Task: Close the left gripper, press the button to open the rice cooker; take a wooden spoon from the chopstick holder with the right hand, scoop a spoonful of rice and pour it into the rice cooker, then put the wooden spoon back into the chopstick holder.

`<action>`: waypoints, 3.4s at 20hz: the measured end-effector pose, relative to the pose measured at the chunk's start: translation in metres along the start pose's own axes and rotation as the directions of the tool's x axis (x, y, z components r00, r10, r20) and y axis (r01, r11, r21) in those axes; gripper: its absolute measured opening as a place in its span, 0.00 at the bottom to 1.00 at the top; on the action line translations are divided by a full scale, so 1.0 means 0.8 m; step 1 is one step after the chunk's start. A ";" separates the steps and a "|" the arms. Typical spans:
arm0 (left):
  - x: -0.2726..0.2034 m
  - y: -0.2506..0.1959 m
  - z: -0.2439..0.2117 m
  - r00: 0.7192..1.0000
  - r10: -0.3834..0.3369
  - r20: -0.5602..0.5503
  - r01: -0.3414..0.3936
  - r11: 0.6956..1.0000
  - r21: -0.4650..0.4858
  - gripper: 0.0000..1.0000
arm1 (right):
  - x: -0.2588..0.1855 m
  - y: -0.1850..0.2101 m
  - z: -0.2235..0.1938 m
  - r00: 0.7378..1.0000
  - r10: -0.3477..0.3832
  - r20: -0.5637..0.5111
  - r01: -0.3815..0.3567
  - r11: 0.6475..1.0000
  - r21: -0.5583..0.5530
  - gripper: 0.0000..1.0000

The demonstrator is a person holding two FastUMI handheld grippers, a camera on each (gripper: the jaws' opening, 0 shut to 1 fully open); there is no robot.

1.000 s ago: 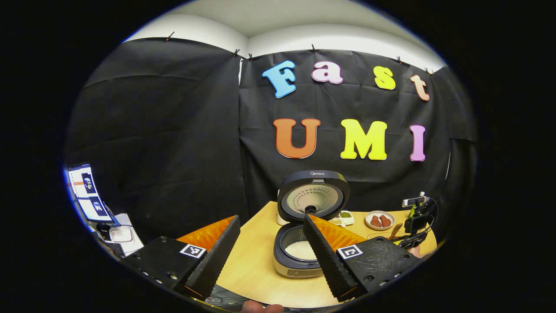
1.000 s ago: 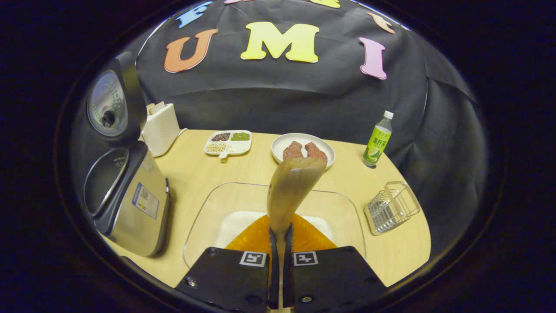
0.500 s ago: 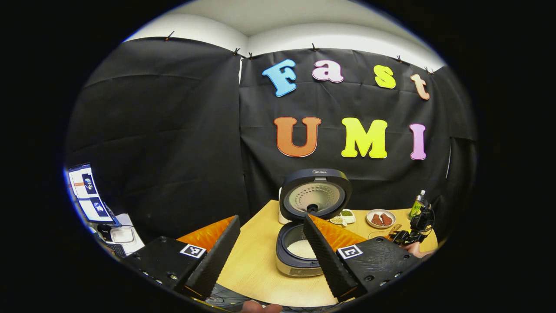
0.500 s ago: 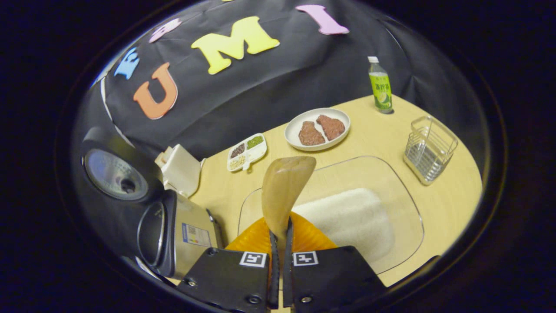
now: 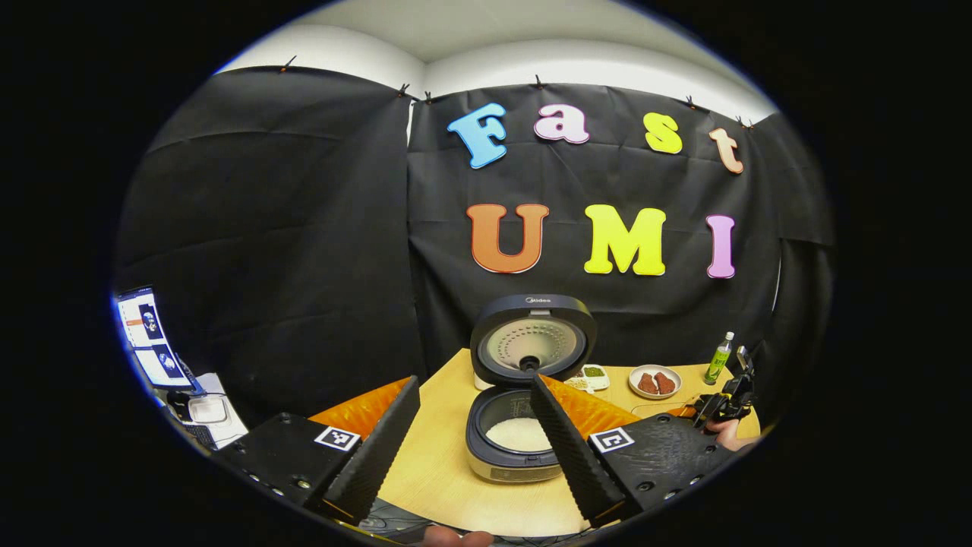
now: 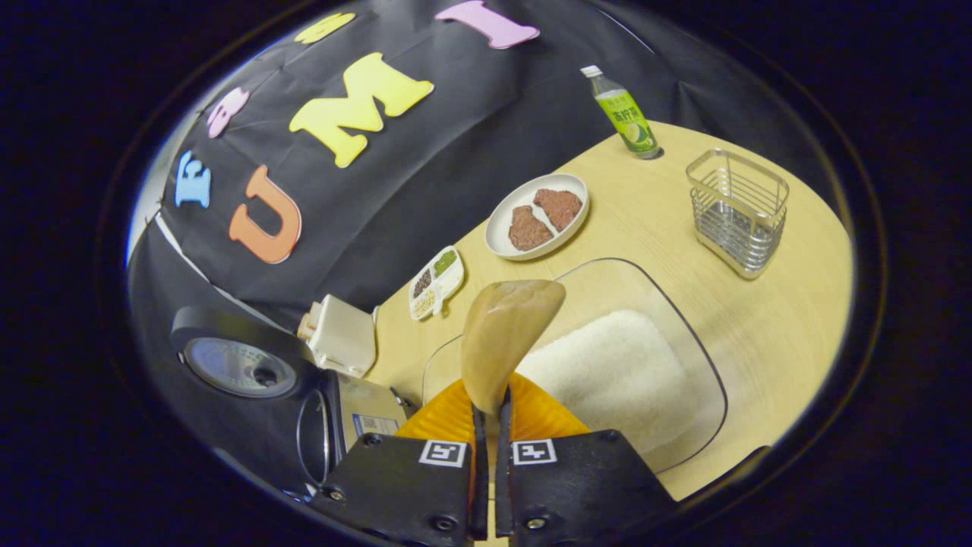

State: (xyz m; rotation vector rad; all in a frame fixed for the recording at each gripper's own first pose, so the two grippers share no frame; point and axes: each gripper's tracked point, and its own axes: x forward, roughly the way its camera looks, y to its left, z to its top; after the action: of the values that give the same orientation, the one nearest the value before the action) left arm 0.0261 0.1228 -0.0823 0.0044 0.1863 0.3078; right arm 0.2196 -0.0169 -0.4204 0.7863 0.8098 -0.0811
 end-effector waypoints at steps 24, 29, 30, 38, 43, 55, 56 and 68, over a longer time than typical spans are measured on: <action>-0.021 -0.029 -0.008 1.000 0.016 0.014 -0.015 0.998 -0.056 0.95 | -0.113 0.149 0.097 0.959 0.280 0.041 -0.283 0.946 0.156 0.09; -0.036 0.016 -0.010 0.998 0.063 0.012 -0.062 0.997 -0.048 0.95 | -0.111 0.271 0.059 0.929 0.370 -0.027 -0.369 0.929 0.035 0.08; -0.038 0.026 -0.011 0.997 0.075 0.011 -0.074 0.996 -0.044 0.95 | -0.107 0.290 0.047 0.925 0.378 -0.042 -0.378 0.926 0.004 0.08; -0.056 0.107 -0.018 0.982 0.187 0.005 -0.186 0.979 -0.078 0.95 | -0.069 0.374 -0.019 0.935 0.345 -0.085 -0.356 0.908 -0.223 0.08; -0.060 0.140 -0.030 0.973 0.229 -0.013 -0.229 0.969 -0.093 0.95 | -0.047 0.383 -0.045 0.959 0.279 -0.057 -0.277 0.870 -0.407 0.09; -0.051 0.157 -0.040 0.975 0.220 -0.028 -0.222 0.970 -0.097 0.95 | -0.040 0.393 -0.066 0.977 0.214 0.007 -0.163 0.764 -0.624 0.09; -0.051 0.157 -0.040 0.976 0.218 -0.025 -0.219 0.971 -0.096 0.95 | -0.039 0.394 -0.066 0.978 0.210 0.016 -0.151 0.750 -0.645 0.09; -0.055 0.162 -0.043 0.977 0.215 -0.018 -0.215 0.971 -0.100 0.95 | -0.059 0.424 -0.084 0.957 0.264 0.121 -0.024 0.486 -0.874 0.09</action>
State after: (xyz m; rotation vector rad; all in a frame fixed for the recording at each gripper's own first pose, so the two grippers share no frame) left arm -0.0606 0.2320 -0.1041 -0.0776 0.1770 0.5335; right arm 0.2635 0.2612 -0.2139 -0.1548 0.4334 0.3763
